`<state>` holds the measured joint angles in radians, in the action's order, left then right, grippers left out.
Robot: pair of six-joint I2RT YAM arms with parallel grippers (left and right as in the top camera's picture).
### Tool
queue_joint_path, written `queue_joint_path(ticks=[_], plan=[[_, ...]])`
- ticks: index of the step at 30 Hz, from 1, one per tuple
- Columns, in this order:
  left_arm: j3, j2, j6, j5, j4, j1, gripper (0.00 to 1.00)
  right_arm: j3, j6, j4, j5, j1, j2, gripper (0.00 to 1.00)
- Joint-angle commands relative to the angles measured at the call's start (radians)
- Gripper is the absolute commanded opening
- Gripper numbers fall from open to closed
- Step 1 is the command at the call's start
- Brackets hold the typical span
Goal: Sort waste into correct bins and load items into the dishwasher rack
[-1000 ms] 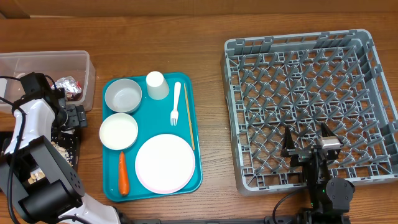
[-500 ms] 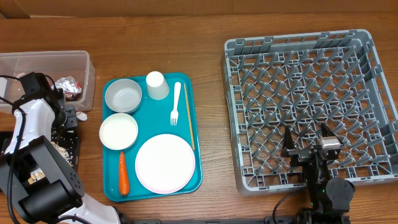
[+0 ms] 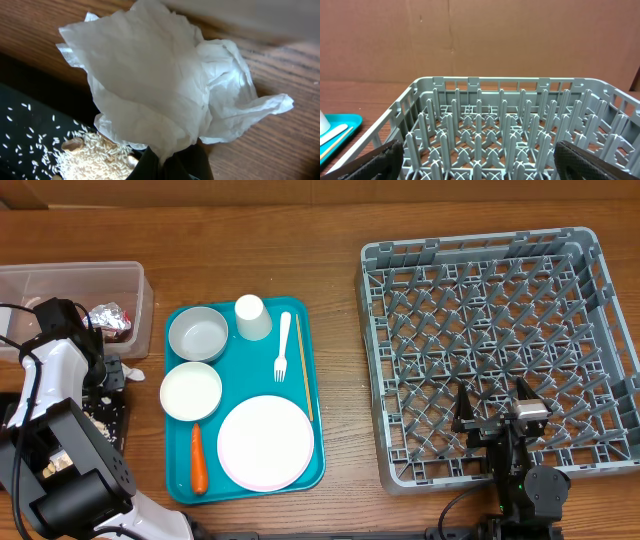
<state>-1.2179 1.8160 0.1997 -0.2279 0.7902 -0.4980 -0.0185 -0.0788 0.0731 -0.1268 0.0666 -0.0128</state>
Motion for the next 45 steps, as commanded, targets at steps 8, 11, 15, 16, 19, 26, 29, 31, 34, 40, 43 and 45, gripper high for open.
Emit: queue_joint_path(ticks=[8,11,15,16,19,26,29,31,34,40,43,45], plan=[[-0.13,-0.03,-0.097,-0.011,0.075,-0.005,0.04,0.011,0.0,-0.004,-0.006,0.006,0.01,1.0],[-0.162,-0.059,-0.113,-0.007,0.115,-0.005,0.04,0.011,0.0,-0.004,-0.006,0.006,0.01,1.0],[-0.215,-0.091,-0.174,0.001,0.166,-0.005,0.04,0.011,0.0,-0.004,-0.006,0.006,0.01,1.0],[-0.233,-0.101,-0.175,0.017,0.183,-0.005,0.04,0.011,0.0,-0.004,-0.006,0.006,0.01,1.0],[-0.273,-0.132,-0.179,0.047,0.212,-0.005,0.04,0.011,0.0,-0.004,-0.006,0.006,0.01,1.0],[-0.332,-0.205,-0.182,0.122,0.203,-0.005,0.04,0.011,0.0,-0.004,-0.006,0.006,0.01,1.0],[-0.332,-0.218,-0.21,0.146,0.137,-0.005,0.04,0.01,0.0,-0.004,-0.006,0.006,0.01,1.0],[-0.331,-0.216,-0.231,0.173,0.101,-0.005,0.04,0.011,0.0,-0.004,-0.006,0.006,0.01,1.0],[-0.33,-0.195,-0.23,0.218,0.054,-0.005,0.04,0.011,0.0,-0.004,-0.006,0.006,0.01,1.0],[-0.33,-0.103,-0.231,0.219,-0.004,-0.006,0.07,0.011,0.0,-0.004,-0.006,0.006,0.01,1.0],[-0.33,-0.051,-0.23,0.219,-0.023,-0.005,0.63,0.011,0.0,-0.004,-0.006,0.006,0.01,1.0],[-0.33,-0.033,-0.23,0.219,-0.03,-0.006,0.72,0.011,0.0,-0.004,-0.006,0.006,0.01,1.0]])
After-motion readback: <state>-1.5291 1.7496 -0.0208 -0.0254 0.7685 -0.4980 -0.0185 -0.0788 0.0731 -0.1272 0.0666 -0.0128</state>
